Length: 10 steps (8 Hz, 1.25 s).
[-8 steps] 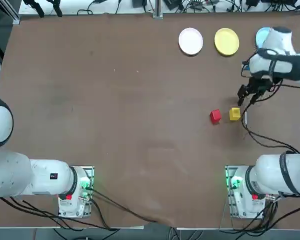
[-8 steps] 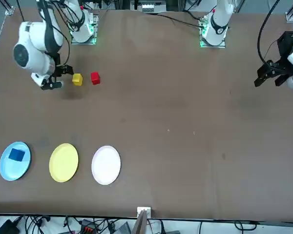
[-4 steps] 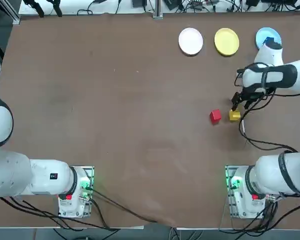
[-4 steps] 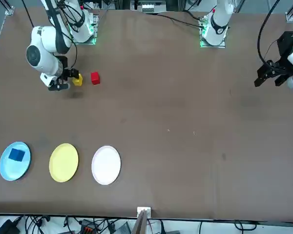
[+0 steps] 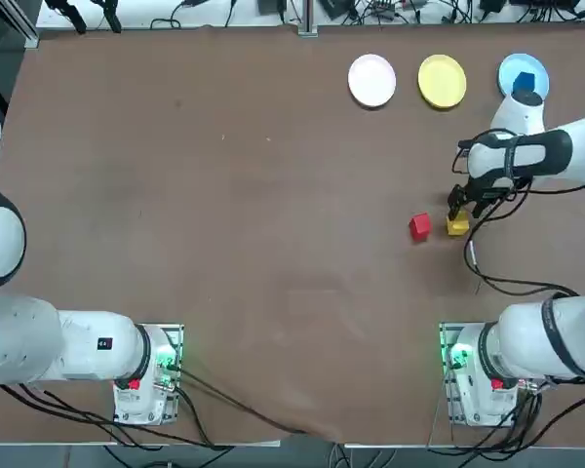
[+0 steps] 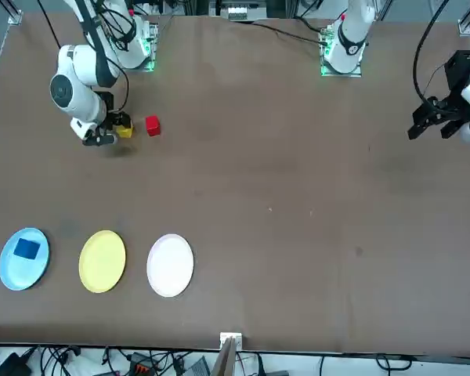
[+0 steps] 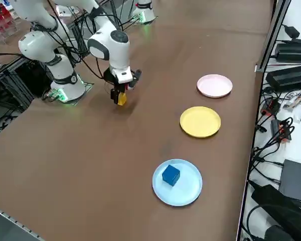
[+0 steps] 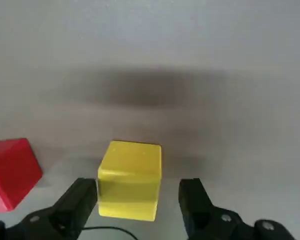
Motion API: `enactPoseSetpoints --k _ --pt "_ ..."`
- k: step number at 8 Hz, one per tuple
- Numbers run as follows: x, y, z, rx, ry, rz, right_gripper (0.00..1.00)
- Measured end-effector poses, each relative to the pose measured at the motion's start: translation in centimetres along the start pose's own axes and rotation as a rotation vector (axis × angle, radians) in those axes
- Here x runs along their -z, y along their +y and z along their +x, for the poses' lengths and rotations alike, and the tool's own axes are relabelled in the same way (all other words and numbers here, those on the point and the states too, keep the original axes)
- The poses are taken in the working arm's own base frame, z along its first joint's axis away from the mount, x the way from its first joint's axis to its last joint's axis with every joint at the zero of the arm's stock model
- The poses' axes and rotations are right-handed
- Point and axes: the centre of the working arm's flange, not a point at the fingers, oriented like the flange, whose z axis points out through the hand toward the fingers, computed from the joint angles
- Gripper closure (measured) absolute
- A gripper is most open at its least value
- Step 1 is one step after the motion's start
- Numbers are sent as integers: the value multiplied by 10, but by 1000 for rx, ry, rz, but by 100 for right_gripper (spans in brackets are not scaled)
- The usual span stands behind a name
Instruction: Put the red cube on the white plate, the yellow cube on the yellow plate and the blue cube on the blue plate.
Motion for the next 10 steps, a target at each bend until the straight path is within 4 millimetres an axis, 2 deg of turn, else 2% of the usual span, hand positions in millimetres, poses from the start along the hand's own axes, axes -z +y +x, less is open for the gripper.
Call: enactPoseSetpoints --k 4,6,8,9,10 --pt "-10 -1 0 -24 -21 5 4" --pt "-20 -2 0 -32 -55 11 31" --pt "-18 -2 1 -39 -52 11 31" --pt "-9 -3 5 -37 -52 9 31" --pt "17 -4 15 -34 -54 6 31"
